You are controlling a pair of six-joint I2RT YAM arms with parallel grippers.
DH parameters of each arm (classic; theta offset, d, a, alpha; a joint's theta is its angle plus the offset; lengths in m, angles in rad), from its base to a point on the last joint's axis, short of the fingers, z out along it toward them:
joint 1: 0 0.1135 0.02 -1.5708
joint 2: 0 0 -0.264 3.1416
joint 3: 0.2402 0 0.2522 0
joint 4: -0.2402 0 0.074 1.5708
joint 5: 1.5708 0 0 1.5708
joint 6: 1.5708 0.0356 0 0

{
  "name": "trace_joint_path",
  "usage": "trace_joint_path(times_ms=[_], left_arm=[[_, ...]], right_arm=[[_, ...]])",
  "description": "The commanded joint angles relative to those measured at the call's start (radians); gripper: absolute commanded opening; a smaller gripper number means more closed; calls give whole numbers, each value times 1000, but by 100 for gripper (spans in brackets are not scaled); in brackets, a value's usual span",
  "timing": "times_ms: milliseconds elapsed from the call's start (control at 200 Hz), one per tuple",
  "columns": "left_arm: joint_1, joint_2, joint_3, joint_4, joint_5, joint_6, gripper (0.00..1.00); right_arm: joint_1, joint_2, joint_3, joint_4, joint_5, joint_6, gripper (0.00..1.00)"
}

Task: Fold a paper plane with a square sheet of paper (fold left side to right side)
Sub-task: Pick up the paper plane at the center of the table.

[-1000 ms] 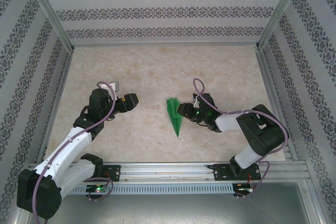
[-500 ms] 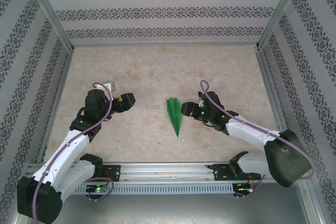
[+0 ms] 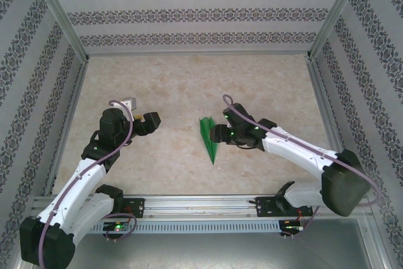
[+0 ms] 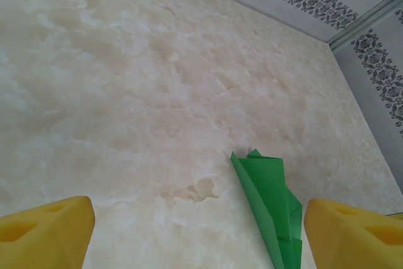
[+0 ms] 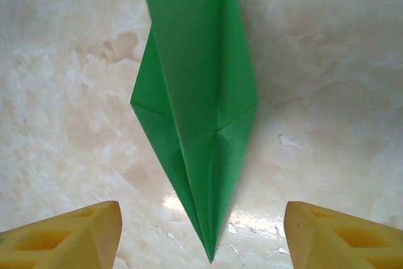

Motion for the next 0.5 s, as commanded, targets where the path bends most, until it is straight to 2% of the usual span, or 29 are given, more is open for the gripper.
trace_joint_path(times_ms=[0, 270, 495], left_arm=[[19, -30, -19, -34, -16, 29, 86], [24, -60, -42, -46, -19, 29, 87], [24, -61, -45, -54, -23, 39, 87]], right_arm=[[41, 81, 78, -91, 53, -26, 67], [78, 252, 201, -125, 67, -42, 58], [81, 317, 225, -128, 68, -42, 54]])
